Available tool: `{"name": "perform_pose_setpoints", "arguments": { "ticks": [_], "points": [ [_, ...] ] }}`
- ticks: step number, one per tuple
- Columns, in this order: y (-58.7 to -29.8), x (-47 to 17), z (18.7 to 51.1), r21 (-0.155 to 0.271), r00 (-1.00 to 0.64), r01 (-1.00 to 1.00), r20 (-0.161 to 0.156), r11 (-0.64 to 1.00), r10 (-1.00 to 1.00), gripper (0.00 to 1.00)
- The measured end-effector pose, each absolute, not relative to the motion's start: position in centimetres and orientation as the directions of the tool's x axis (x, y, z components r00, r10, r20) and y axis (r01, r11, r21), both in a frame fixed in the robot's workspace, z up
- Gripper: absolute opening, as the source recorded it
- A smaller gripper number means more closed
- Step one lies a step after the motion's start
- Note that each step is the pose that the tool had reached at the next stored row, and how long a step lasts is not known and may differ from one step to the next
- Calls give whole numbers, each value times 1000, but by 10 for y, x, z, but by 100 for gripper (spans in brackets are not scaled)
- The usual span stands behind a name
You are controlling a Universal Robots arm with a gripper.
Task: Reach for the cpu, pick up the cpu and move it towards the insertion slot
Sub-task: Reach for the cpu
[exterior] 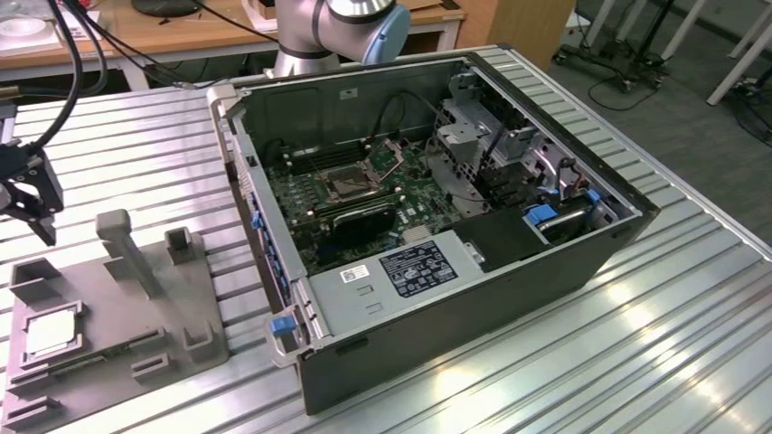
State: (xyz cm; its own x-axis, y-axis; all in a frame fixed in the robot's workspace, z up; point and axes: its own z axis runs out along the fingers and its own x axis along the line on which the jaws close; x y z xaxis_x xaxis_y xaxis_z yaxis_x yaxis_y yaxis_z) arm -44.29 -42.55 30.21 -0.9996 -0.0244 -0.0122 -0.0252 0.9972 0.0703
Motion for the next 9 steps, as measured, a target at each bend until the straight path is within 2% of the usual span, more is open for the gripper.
{"name": "perform_pose_setpoints", "arguments": {
  "ticks": [9],
  "points": [
    [-426,-443,299,70,-1000,-25,-12,997,-24,73]
  ]
}}
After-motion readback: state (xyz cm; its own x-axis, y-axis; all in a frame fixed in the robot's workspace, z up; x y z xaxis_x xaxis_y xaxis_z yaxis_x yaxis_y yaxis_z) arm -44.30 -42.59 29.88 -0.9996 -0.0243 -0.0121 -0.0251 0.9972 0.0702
